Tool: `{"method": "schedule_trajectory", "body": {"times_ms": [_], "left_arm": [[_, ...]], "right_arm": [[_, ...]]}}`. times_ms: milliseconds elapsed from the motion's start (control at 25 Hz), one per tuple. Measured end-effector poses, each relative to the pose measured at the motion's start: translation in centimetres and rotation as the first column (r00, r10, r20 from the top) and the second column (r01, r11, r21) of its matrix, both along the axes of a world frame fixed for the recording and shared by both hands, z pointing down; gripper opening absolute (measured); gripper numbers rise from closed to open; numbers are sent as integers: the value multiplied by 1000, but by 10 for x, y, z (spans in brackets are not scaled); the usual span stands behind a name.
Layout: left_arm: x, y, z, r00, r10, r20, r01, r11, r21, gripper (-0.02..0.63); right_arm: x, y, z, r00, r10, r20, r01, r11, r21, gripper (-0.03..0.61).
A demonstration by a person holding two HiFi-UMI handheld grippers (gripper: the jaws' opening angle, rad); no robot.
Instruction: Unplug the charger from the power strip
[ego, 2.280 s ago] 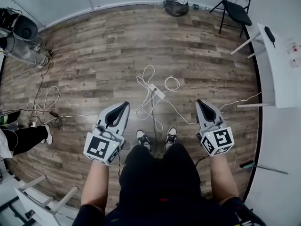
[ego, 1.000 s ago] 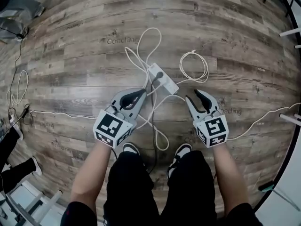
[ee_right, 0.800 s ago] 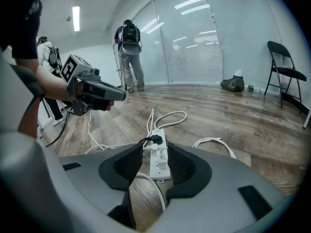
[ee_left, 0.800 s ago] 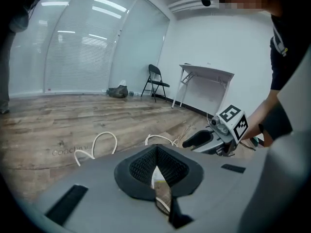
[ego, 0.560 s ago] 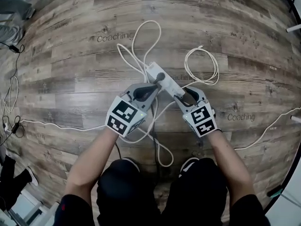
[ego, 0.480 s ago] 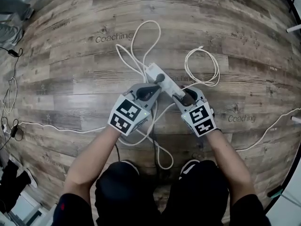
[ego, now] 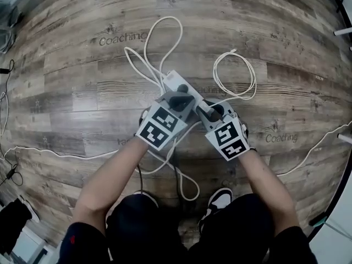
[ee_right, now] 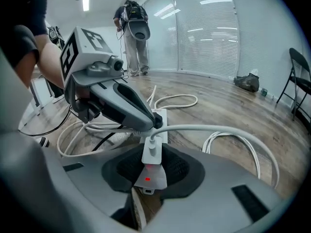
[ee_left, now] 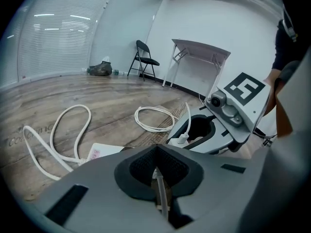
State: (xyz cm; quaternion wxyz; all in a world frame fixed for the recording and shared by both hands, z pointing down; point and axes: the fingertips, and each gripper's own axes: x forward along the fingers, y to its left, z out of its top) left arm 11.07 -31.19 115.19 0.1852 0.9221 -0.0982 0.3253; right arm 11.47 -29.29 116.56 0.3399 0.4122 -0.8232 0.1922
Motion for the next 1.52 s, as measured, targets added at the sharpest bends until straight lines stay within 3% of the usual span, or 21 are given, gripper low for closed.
{"method": "schedule_trajectory", "body": {"times_ms": [160, 520, 800, 880, 960, 1120, 1280, 1400, 1520], "left_arm": [[1, -2, 1, 1000, 11, -6, -11, 1000, -16, 20], [1, -2, 2, 1000, -1, -4, 1, 998, -56, 20], [-2, -2, 2, 999, -33, -14, 32, 993, -116, 20], [-7, -1, -7, 1000, -13, 13, 14, 997, -79, 20], [-16, -4, -33, 1000, -19, 6, 19, 999, -26, 20], [-44, -22, -127, 988, -144, -53, 147, 988, 42, 20], [-69, -27, -230, 971, -229, -63, 234, 968, 91, 20], [-78, -22, -311, 963, -256, -91, 265, 958, 109, 20], [-84, -15, -399, 947, -290, -135, 307, 943, 127, 20]], "right_arm": [[1, -2, -1, 1000, 17, 20, -17, 1000, -10, 107], [3, 1, 2, 999, 22, -36, -23, 1000, -20, 107], [-12, -14, -43, 999, -40, -28, 42, 997, 60, 107], [-9, -16, -61, 1000, -30, 5, 30, 996, 79, 107], [0, -15, -85, 999, -10, 40, 6, 995, 96, 107], [25, -8, -158, 986, 77, 146, -91, 992, 91, 107], [40, -5, -262, 912, 242, 332, -273, 961, 51, 107], [44, 1, -341, 863, 306, 401, -360, 931, 65, 107], [41, 12, -424, 839, 328, 434, -404, 910, 91, 107]]}}
